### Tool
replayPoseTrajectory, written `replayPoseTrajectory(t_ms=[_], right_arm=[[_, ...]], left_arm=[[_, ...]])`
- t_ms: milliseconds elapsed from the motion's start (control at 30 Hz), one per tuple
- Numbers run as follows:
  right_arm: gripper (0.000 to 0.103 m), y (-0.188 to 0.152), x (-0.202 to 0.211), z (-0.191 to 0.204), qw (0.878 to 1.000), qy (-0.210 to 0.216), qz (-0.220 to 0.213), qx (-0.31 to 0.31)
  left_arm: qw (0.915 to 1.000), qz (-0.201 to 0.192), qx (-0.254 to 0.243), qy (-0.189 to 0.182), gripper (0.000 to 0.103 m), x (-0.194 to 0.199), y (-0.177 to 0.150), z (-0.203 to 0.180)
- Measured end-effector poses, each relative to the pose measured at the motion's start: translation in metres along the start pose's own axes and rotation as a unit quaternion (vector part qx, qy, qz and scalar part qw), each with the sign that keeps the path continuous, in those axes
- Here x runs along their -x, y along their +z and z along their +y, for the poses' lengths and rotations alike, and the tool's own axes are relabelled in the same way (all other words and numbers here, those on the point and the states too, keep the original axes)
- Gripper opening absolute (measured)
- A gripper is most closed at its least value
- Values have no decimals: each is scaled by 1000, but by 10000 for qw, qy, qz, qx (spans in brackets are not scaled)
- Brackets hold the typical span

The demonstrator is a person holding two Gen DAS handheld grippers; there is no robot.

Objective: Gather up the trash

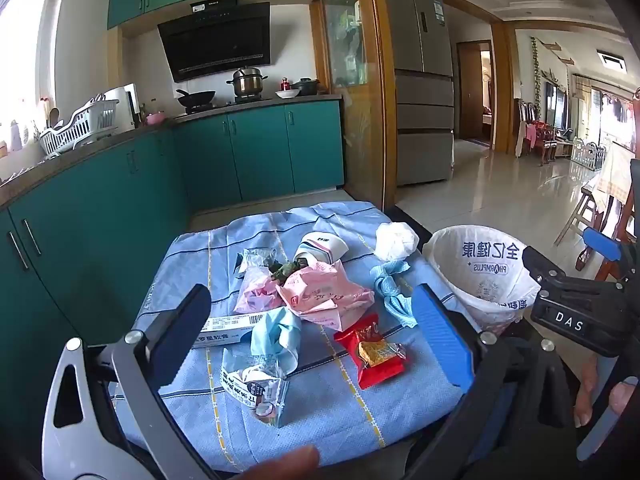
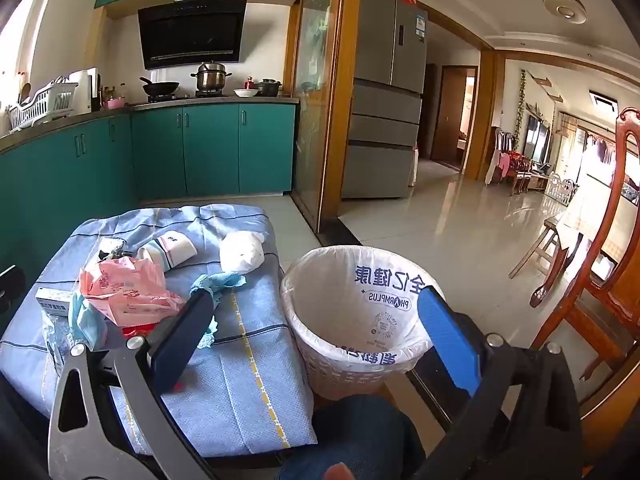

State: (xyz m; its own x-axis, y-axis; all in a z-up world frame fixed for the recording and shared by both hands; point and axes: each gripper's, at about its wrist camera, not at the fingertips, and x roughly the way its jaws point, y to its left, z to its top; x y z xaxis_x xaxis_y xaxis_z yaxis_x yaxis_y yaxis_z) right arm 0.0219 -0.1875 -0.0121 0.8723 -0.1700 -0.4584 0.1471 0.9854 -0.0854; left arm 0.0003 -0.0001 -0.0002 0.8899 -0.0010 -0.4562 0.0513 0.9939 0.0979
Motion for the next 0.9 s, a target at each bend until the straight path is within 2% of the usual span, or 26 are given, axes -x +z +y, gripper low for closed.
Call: replayPoseTrajectory(t_ms=[367,467,900], right_arm=[[100,-2,2,10,9999,123,-27,83],[100,-1,-2,12,9998,141,-13,125],[100,2,-6,19,9996,99,-56,254]], left_arm=[[10000,52,26,-26,100,1,2,5],[9999,98,71,-78,100,-12,-4,3],[9995,222,129,-199,100,-22,-8,8]])
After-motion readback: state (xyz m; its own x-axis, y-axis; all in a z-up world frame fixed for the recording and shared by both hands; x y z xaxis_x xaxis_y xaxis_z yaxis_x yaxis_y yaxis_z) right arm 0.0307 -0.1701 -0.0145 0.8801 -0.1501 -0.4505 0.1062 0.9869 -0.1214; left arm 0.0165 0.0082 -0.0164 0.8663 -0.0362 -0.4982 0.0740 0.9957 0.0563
